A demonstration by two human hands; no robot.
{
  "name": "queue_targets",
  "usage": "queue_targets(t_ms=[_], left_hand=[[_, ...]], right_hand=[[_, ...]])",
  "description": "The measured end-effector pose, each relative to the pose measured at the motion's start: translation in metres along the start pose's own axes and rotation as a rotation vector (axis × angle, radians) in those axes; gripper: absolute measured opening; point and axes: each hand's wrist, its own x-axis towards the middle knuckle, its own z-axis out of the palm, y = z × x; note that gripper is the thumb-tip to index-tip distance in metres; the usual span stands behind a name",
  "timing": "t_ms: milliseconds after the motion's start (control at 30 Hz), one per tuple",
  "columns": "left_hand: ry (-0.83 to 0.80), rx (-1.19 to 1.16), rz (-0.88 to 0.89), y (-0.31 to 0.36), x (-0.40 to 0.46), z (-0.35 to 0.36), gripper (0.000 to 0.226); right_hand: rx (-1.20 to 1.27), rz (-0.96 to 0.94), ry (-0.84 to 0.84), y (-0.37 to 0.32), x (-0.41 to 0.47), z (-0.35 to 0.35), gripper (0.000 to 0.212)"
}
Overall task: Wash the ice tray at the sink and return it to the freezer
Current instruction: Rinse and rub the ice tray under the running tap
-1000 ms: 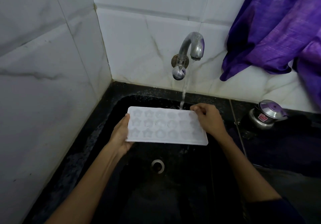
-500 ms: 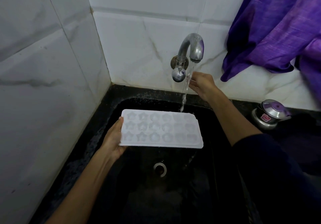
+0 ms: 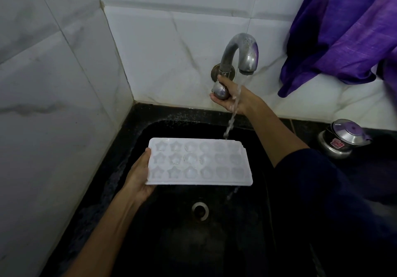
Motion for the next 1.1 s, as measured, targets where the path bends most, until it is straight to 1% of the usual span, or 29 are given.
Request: queue_targets(t_ms=[133,267,400,567,733,933,1100], left_hand=[[-0.005,-0.011,-0.008,-0.002,0.005,0.001,0.034],[-0.023,-0.022,-0.012,-0.004,0.007,0.006,0.033],[-0.034,-0.017,0.001,-0.006,0.007,0.010,0.033],[-0.045,-0.026,0.010,-0.010,0.008,0.014,0.031],[-0.045,-0.040,0.008,-0.013,0.011,0.016,0.031],[-0.058,-0.045,0.000,-0.013,0.013,0.013,0.033],[-0.050,-0.050,-0.009,-0.014,0.013,0.010,0.034]], right_hand=[[0.096,-0.011,-0.075,0.002,0.001,-0.007,0.010],[0.115,-0.010,-0.108,0.004,0.007,-0.012,0.008],[0.166,-0.044,-0.120,0.010,0.010,-0.015,0.012],[0.341,-0.051,-0.157,0.019,0.018,-0.017,0.021],[0.378,-0.068,-0.215,0.022,0.020,-0.019,0.020],[0.533,-0.066,-0.275,0.030,0.025,-0.018,0.020],[0.624,-0.033,-0.311,0.036,0.028,-0.018,0.026]])
